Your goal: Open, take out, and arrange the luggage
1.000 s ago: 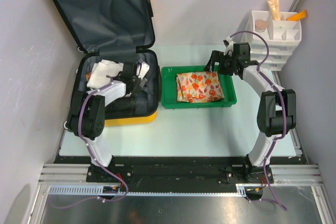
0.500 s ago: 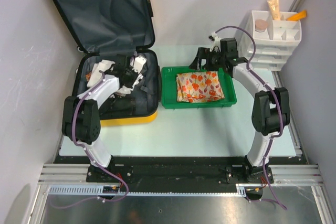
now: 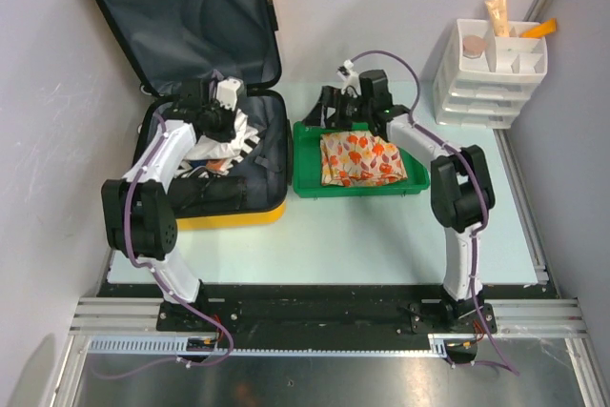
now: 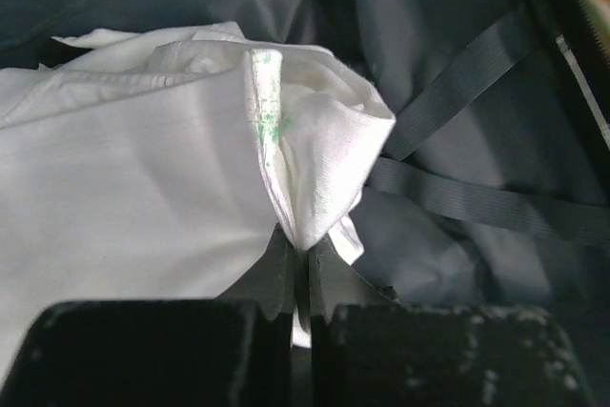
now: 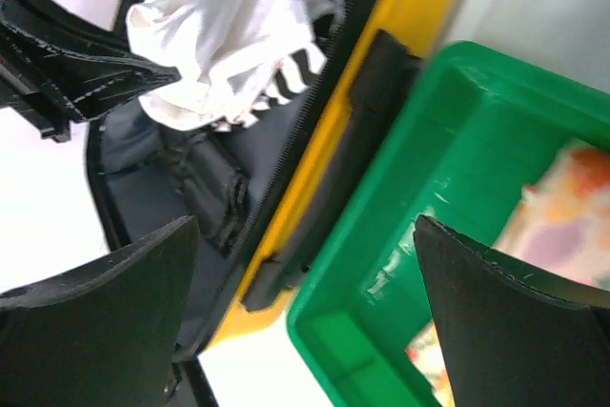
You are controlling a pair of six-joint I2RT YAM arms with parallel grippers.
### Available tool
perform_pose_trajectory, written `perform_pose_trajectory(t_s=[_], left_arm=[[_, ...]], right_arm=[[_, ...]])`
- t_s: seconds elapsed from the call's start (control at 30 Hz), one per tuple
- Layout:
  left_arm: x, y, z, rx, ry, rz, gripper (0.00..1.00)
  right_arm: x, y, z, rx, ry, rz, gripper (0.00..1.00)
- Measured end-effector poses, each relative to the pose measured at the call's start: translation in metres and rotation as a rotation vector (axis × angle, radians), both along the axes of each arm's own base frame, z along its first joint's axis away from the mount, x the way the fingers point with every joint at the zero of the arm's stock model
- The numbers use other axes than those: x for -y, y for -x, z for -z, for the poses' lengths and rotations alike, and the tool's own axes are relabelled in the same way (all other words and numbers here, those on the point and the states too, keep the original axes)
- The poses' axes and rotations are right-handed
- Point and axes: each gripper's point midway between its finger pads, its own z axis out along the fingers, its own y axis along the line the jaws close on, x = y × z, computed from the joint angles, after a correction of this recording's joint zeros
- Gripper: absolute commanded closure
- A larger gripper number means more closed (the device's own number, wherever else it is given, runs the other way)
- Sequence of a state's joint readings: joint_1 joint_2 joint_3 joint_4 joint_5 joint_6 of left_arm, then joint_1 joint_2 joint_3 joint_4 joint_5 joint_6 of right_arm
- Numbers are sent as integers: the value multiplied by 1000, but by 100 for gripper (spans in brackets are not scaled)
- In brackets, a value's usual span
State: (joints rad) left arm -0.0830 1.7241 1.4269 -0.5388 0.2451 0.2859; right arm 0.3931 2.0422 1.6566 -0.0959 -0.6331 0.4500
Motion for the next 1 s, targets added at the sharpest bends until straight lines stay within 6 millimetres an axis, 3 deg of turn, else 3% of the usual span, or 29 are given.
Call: perform_pose_trajectory(t_s=[0.2,0.4,0.87,1.0], left_arm=[[11,-2,-21,-3,103,-11,100],[15,-2,-26,-27,167,-29,100],[13,-9,-25,-60,230,-66,100],[13,-8,-24,-62,228,-65,100]], right_arm=[[-53,13,-5,-62,-148,-103,0],[-108,21,1,-127,-263,-203,0],[-137,21,0,-176,-311,-249,0],[-134,24,3,-134,-270,-211,0]])
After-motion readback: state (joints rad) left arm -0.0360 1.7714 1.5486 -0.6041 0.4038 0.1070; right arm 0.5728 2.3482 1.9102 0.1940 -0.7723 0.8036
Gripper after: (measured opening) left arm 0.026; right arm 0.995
